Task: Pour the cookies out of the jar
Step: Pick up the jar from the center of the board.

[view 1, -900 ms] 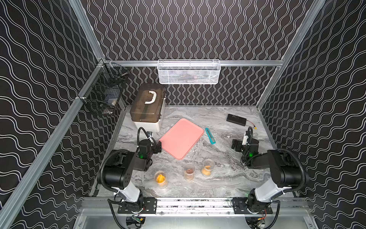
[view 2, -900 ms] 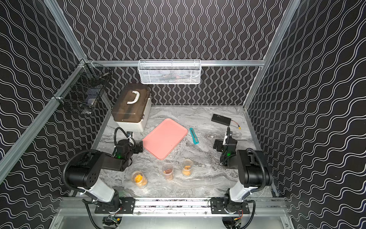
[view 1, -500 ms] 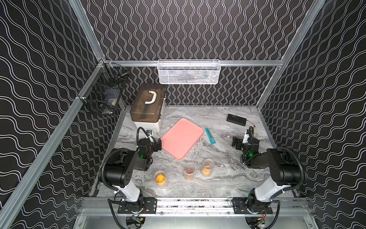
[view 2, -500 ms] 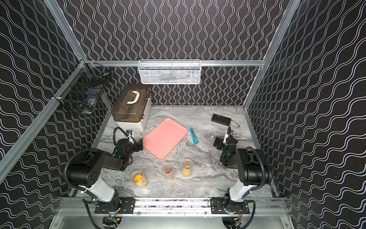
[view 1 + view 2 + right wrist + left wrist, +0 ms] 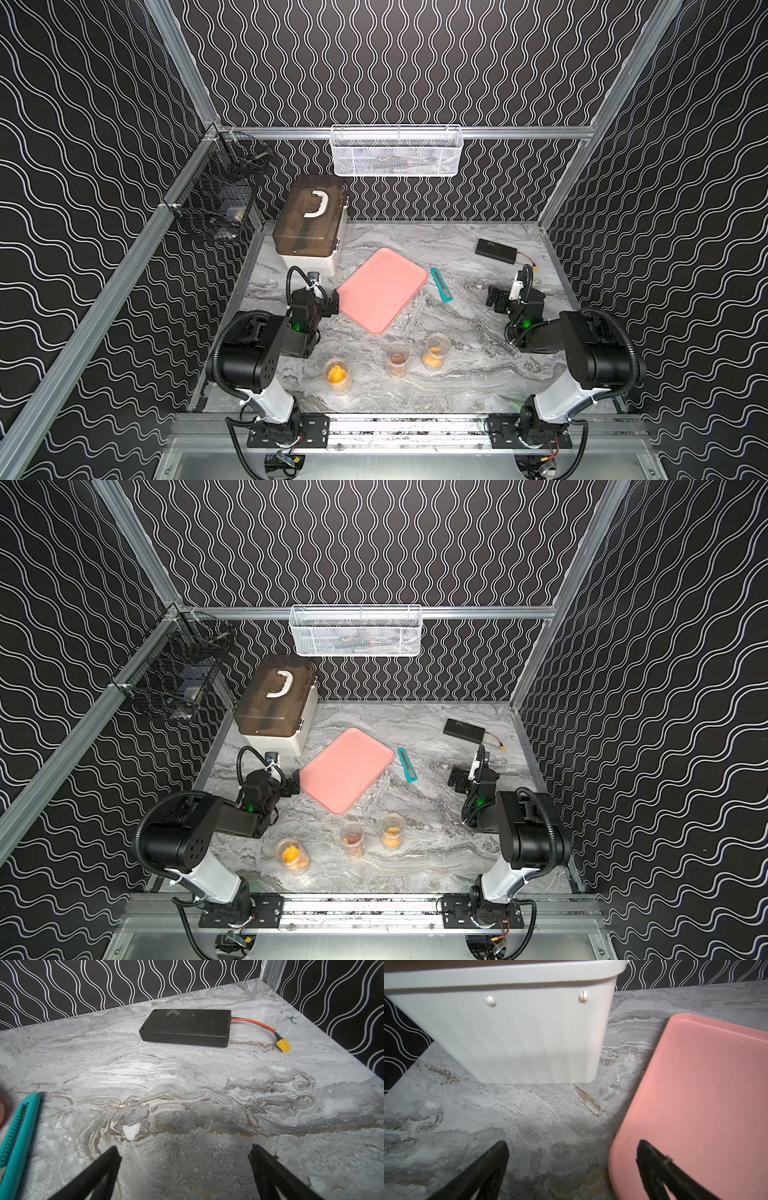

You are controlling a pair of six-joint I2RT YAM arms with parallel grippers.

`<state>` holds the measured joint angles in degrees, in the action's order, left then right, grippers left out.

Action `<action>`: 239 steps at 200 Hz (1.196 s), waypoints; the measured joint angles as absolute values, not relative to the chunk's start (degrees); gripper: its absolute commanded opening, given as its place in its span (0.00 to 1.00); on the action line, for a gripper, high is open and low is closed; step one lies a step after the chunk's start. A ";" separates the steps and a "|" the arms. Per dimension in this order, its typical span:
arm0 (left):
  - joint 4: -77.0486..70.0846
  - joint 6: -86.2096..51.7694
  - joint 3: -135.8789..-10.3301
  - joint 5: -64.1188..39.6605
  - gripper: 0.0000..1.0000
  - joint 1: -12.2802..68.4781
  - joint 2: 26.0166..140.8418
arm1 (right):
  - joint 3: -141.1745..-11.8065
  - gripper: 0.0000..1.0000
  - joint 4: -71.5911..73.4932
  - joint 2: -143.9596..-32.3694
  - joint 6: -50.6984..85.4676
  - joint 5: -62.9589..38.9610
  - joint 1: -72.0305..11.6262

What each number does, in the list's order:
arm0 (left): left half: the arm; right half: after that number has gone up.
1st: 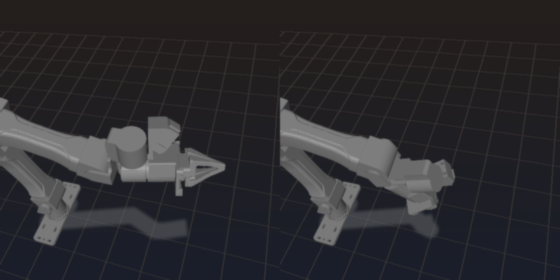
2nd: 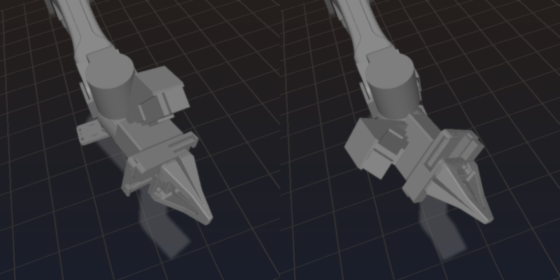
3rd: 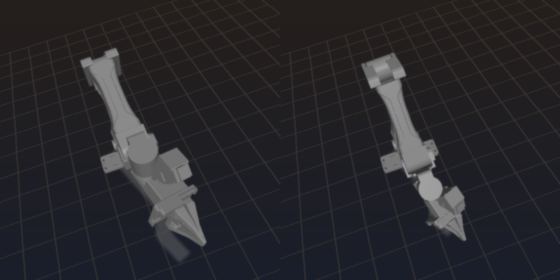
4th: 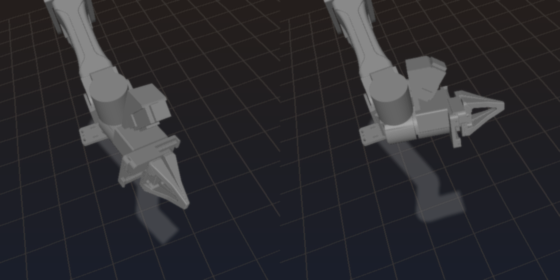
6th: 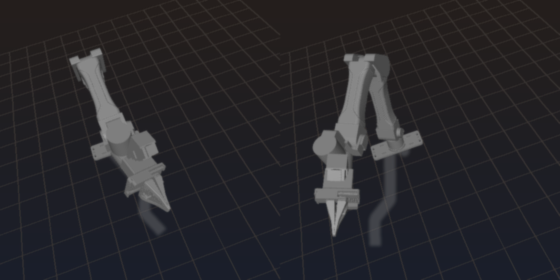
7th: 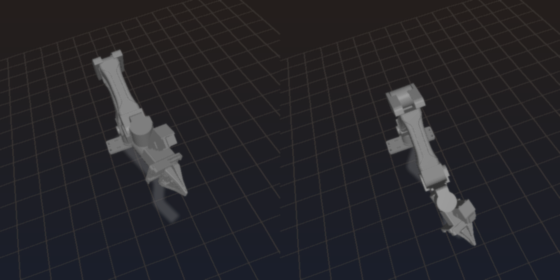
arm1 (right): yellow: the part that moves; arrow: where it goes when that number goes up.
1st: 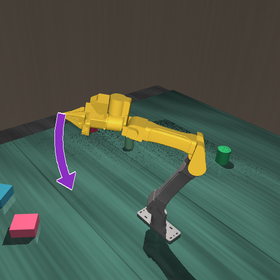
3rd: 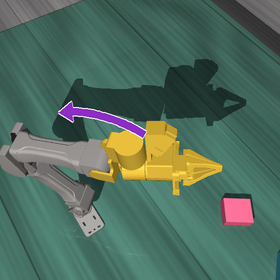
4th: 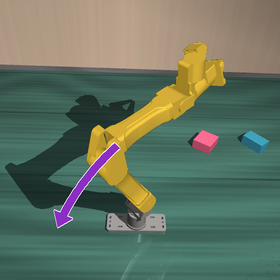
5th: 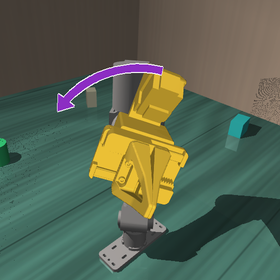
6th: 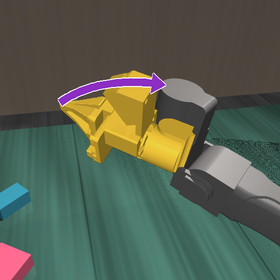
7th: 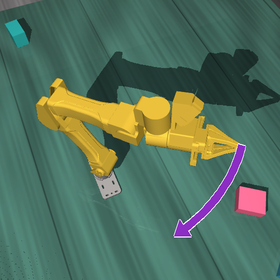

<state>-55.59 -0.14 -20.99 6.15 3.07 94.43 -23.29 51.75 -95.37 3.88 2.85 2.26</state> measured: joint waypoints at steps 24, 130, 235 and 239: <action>-55.75 -0.14 -21.02 6.15 0.99 3.07 94.43 | -23.29 1.00 51.75 -95.37 3.88 2.85 2.26; -53.08 -0.14 -21.91 6.17 0.99 3.07 90.32 | -23.99 1.00 49.45 -92.60 4.05 3.73 2.20; -22.11 -9.52 -30.72 17.23 0.99 3.05 63.79 | -46.81 1.00 7.03 -72.05 22.04 17.26 2.42; -19.88 -10.55 -31.77 17.56 0.99 3.05 63.09 | -47.86 1.00 4.91 -71.77 22.55 16.80 2.42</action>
